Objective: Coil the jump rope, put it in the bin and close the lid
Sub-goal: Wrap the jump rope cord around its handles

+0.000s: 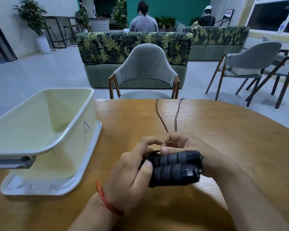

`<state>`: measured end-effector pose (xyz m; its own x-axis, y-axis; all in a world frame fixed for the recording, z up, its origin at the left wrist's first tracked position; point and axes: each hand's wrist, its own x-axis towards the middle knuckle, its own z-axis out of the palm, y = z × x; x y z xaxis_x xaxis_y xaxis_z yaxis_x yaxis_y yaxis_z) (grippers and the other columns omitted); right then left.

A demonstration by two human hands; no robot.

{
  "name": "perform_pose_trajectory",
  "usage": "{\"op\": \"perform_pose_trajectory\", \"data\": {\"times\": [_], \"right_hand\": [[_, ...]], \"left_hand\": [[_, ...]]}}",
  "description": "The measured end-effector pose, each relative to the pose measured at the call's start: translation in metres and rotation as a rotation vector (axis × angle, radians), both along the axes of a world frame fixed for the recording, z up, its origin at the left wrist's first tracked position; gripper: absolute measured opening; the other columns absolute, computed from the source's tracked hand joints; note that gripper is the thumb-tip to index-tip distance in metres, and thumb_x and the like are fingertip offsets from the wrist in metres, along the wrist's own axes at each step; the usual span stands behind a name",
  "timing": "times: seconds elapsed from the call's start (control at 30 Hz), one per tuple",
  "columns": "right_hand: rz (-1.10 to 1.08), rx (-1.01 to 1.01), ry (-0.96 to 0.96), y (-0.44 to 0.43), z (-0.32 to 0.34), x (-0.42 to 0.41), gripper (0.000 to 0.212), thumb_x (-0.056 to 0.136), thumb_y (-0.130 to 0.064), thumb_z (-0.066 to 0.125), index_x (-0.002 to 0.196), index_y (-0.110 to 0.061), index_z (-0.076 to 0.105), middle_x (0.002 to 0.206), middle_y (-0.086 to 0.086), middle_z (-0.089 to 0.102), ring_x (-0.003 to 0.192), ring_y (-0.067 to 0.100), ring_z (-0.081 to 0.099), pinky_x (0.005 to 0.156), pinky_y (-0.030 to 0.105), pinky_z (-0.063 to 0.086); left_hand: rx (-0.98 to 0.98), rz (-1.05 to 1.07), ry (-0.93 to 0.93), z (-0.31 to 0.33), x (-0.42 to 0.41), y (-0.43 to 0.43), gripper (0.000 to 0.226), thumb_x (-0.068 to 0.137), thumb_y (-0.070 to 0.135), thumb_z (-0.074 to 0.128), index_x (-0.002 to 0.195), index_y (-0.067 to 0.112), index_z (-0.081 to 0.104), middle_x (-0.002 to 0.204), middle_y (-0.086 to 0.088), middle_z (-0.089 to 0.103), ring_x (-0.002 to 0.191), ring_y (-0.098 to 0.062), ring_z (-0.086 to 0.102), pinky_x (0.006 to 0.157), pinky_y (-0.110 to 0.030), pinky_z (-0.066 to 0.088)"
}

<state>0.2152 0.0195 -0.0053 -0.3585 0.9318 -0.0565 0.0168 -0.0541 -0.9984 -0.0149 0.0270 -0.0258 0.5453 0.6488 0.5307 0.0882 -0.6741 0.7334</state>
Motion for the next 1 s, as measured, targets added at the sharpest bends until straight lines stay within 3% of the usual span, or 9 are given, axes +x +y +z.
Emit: {"op": "perform_pose_trajectory", "data": {"times": [0.07, 0.17, 0.27, 0.43, 0.57, 0.67, 0.73, 0.83, 1.0], "right_hand": [[-0.105, 0.029, -0.011, 0.004, -0.008, -0.012, 0.006, 0.086, -0.019, 0.085, 0.086, -0.022, 0.08, 0.082, 0.003, 0.076, 0.076, 0.027, 0.065, 0.068, 0.032, 0.051], [-0.224, 0.174, -0.052, 0.003, -0.018, -0.029, 0.023, 0.09, -0.018, 0.075, 0.073, -0.032, 0.08, 0.063, -0.006, 0.063, 0.066, 0.014, 0.053, 0.063, 0.027, 0.042], [-0.308, 0.357, -0.35, -0.005, -0.02, -0.042, 0.018, 0.11, -0.035, 0.065, 0.1, -0.034, 0.08, 0.066, -0.002, 0.056, 0.062, 0.016, 0.048, 0.061, 0.032, 0.037], [-0.342, 0.563, -0.833, -0.016, -0.018, -0.065, 0.028, 0.112, -0.051, 0.051, 0.101, -0.031, 0.067, 0.062, -0.012, 0.051, 0.063, 0.008, 0.05, 0.06, 0.036, 0.041], [-0.291, 0.669, -0.912, -0.027, -0.013, -0.077, 0.024, 0.11, -0.052, 0.048, 0.092, -0.036, 0.052, 0.065, -0.016, 0.045, 0.063, 0.008, 0.042, 0.06, 0.04, 0.044], [-0.294, 0.698, -0.874, -0.033, -0.002, -0.083, 0.024, 0.107, -0.056, 0.045, 0.087, -0.048, 0.034, 0.059, -0.02, 0.04, 0.056, -0.001, 0.042, 0.054, 0.025, 0.033], [-0.316, 0.73, -0.871, -0.032, -0.001, -0.081, 0.021, 0.107, -0.057, 0.044, 0.093, -0.041, 0.045, 0.063, -0.018, 0.046, 0.06, 0.002, 0.046, 0.055, 0.025, 0.036], [-0.342, 0.765, -0.905, -0.025, -0.001, -0.066, 0.036, 0.106, -0.058, 0.047, 0.092, -0.029, 0.065, 0.075, -0.012, 0.06, 0.069, 0.01, 0.054, 0.06, 0.038, 0.048], [-0.37, 0.752, -0.804, -0.018, 0.008, -0.041, 0.029, 0.094, -0.061, 0.067, 0.087, -0.034, 0.077, 0.077, -0.014, 0.067, 0.069, 0.01, 0.06, 0.057, 0.032, 0.046]], "left_hand": [[-0.045, 0.069, -0.098, 0.0, -0.002, 0.003, 0.041, 0.094, 0.023, 0.042, 0.123, 0.018, 0.071, 0.091, 0.002, 0.076, 0.075, -0.018, 0.071, 0.06, -0.029, 0.05], [-0.231, 0.186, -0.248, 0.002, -0.004, 0.009, 0.038, 0.092, 0.02, 0.042, 0.099, 0.012, 0.078, 0.076, -0.007, 0.072, 0.062, -0.019, 0.062, 0.053, -0.025, 0.043], [-0.422, 0.246, -0.392, 0.005, -0.008, 0.016, 0.047, 0.094, 0.019, 0.035, 0.086, 0.001, 0.078, 0.06, -0.013, 0.064, 0.053, -0.02, 0.052, 0.048, -0.024, 0.035], [-0.686, 0.374, -0.482, 0.005, -0.011, 0.031, 0.06, 0.091, 0.034, 0.031, 0.068, 0.01, 0.081, 0.06, -0.027, 0.059, 0.059, -0.033, 0.044, 0.052, -0.034, 0.03], [-0.557, 0.523, -0.308, 0.004, -0.01, 0.036, 0.06, 0.092, 0.034, 0.031, 0.076, 0.004, 0.08, 0.058, -0.021, 0.062, 0.05, -0.026, 0.05, 0.049, -0.03, 0.035], [-0.322, 0.667, -0.08, -0.002, -0.014, 0.041, 0.05, 0.1, 0.039, 0.029, 0.086, 0.023, 0.075, 0.069, -0.005, 0.071, 0.064, -0.014, 0.062, 0.059, -0.036, 0.048], [-0.218, 0.671, 0.104, -0.006, -0.015, 0.04, 0.049, 0.105, 0.049, 0.026, 0.103, 0.035, 0.073, 0.085, 0.007, 0.074, 0.082, -0.006, 0.066, 0.071, -0.035, 0.053], [-0.162, 0.584, 0.326, -0.006, -0.013, 0.033, 0.057, 0.104, 0.064, 0.017, 0.115, 0.042, 0.069, 0.096, 0.014, 0.076, 0.095, -0.014, 0.069, 0.083, -0.043, 0.057], [-0.055, 0.435, 0.505, 0.008, -0.012, 0.017, 0.064, 0.103, 0.065, 0.005, 0.119, 0.051, 0.066, 0.098, 0.022, 0.075, 0.094, -0.002, 0.067, 0.08, -0.037, 0.054]]}}
